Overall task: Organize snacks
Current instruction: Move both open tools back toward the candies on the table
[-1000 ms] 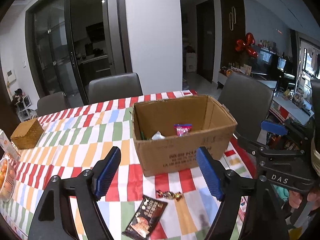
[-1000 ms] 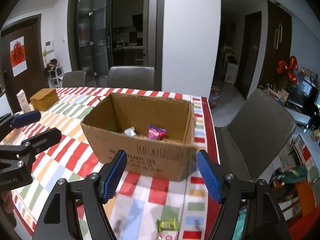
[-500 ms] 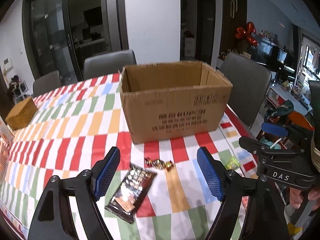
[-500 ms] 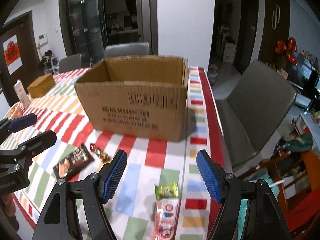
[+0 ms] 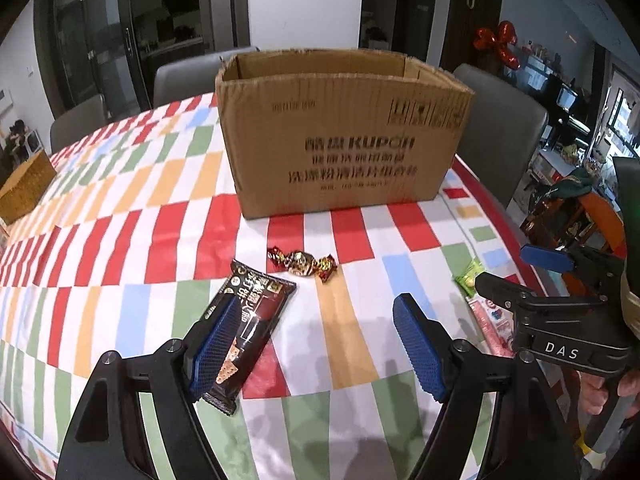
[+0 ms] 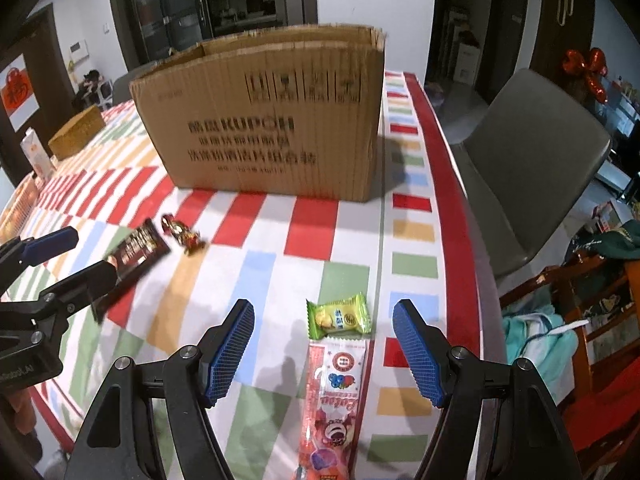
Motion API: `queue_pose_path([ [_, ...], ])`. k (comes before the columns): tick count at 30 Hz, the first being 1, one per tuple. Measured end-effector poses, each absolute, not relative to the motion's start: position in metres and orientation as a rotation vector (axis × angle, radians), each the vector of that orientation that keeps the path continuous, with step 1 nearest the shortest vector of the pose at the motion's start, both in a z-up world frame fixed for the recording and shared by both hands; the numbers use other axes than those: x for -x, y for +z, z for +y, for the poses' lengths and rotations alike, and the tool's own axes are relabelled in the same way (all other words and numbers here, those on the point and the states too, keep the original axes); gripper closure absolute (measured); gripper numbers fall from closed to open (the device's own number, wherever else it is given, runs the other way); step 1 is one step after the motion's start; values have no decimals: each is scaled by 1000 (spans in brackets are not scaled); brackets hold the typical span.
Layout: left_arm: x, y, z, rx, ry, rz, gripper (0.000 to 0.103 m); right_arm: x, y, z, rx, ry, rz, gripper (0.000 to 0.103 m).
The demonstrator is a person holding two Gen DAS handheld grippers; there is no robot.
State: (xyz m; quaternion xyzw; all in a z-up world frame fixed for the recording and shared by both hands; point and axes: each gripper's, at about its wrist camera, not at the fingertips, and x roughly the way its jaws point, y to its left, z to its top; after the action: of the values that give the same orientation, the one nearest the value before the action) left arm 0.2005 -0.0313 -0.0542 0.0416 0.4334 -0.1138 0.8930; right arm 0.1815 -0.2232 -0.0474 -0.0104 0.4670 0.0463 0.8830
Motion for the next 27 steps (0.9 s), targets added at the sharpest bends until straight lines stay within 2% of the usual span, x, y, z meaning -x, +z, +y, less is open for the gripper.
queue_pose_path([
  [20, -231, -89, -32, -65, -246, 917, 32, -201, -84, -228, 28, 63, 1065, 33],
  [27, -252, -98, -34, -38, -236, 910, 42, -207, -92, -230, 14, 49, 1085, 39],
])
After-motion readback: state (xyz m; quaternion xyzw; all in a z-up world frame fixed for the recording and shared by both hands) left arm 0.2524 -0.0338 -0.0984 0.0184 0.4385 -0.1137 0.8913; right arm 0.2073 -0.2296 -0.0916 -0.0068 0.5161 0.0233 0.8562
